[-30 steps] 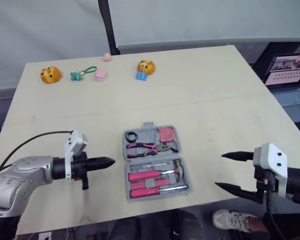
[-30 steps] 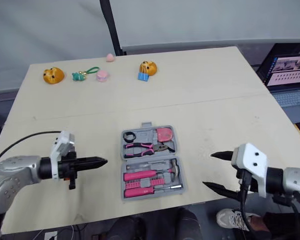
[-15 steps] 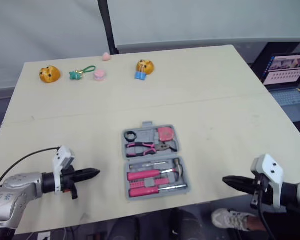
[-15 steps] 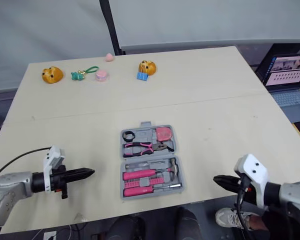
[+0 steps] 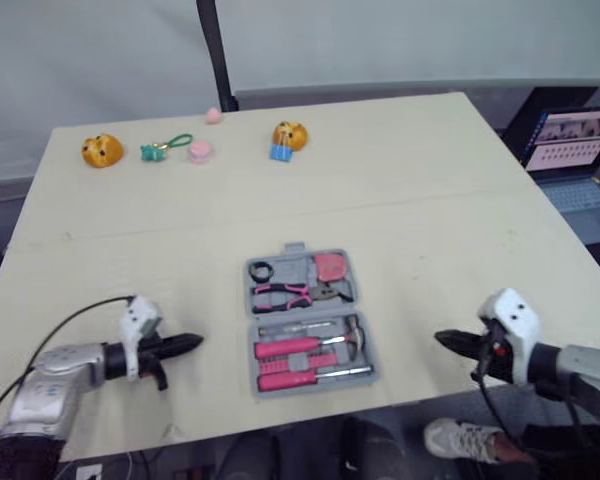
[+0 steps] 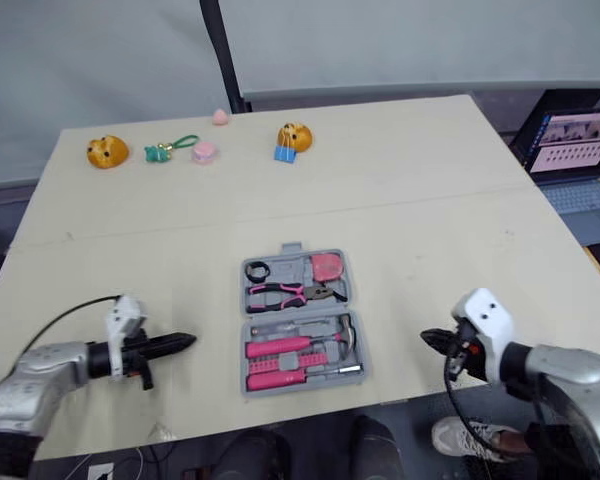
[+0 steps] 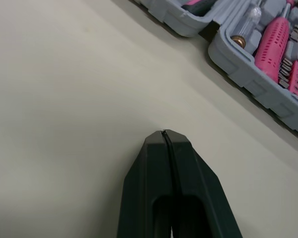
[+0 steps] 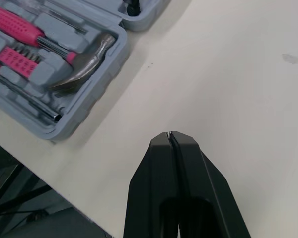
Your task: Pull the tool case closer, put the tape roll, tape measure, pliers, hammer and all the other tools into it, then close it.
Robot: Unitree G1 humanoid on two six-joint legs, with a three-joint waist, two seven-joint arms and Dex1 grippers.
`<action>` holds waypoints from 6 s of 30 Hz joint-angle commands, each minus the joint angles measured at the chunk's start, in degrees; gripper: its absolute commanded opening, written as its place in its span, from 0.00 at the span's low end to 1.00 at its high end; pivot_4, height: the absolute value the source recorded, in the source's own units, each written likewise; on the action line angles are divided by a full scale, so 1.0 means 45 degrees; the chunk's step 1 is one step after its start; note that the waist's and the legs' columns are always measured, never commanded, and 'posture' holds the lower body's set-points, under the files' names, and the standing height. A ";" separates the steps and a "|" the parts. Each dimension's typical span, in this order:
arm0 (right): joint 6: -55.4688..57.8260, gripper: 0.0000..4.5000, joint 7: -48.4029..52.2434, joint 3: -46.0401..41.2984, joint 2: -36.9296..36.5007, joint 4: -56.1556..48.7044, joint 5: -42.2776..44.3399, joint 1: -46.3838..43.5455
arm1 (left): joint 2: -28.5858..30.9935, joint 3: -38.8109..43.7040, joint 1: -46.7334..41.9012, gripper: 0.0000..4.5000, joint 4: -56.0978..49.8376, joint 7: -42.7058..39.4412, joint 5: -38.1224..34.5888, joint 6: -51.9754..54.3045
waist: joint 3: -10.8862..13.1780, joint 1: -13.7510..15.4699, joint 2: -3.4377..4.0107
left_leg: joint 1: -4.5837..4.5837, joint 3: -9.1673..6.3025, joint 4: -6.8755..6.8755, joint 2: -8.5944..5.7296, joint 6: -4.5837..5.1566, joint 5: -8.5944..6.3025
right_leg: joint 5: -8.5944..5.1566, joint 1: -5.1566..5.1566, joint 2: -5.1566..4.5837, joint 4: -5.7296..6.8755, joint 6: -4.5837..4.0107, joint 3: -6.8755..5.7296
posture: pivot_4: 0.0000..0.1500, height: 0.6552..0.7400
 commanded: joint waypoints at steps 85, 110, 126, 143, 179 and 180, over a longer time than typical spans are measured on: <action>-0.0824 0.01 0.1883 0.5671 0.3115 0.3800 -0.3204 -0.5052 | -0.1491 -0.2624 -0.0279 0.00 -0.4618 0.1949 0.1756 0.3975 | -0.0050 -0.0302 0.0071 | -0.0008 -0.0032 -0.0017 -0.0008 0.0022 0.0067 | 0.0057 0.0043 -0.0004 -0.0064 0.0033 -0.0004 | 1.00 0.71; 0.2453 0.01 0.2071 -0.0143 -0.0603 -0.0598 0.1210 -0.3372 | 0.0215 0.0317 0.1809 0.00 -0.9957 0.1127 -0.3374 0.5655 | -0.0010 -0.0099 0.0049 | -0.0072 -0.0031 -0.0002 0.0002 0.0010 0.0048 | 0.0051 -0.0009 -0.0002 -0.0065 0.0021 -0.0001 | 1.00 0.71; 0.1951 0.01 0.1086 -0.0576 0.0137 0.1339 0.1667 -0.3288 | -0.1531 -0.3650 0.2711 0.00 -0.6964 0.2102 0.0815 0.0555 | -0.0009 0.0004 0.0047 | -0.0046 -0.0016 0.0000 -0.0005 0.0014 0.0048 | 0.0051 0.0002 -0.0004 -0.0058 0.0020 0.0011 | 1.00 0.71; 0.3596 0.97 0.1711 0.1517 0.2025 0.6220 0.2271 -0.7485 | -0.1282 -0.3807 0.3378 0.00 -0.6457 0.2331 0.1461 0.0299 | -0.0011 -0.0053 0.0053 | -0.0039 -0.0009 0.0003 0.0007 0.0017 0.0049 | 0.0052 -0.0002 -0.0005 -0.0048 0.0018 0.0008 | 1.00 0.71; -0.0507 0.99 0.5904 0.3667 0.6295 1.6023 -0.1502 -1.3173 | 0.0017 -0.3332 0.4219 0.00 -0.8305 0.3439 0.1719 0.2085 | -0.0009 -0.0680 0.0072 | -0.0036 -0.0008 -0.0006 0.0015 0.0012 0.0055 | 0.0048 -0.0004 0.0001 -0.0029 0.0013 0.0009 | 1.00 0.71; -0.0245 0.99 0.6149 0.3796 0.6148 1.5286 -0.1403 -1.2990 | -0.0002 -0.3319 0.4083 0.00 -0.8251 0.3476 0.1744 0.2091 | -0.0008 -0.0679 0.0075 | -0.0036 -0.0009 -0.0007 0.0015 0.0012 0.0055 | 0.0048 -0.0005 0.0001 -0.0030 0.0013 0.0009 | 1.00 0.71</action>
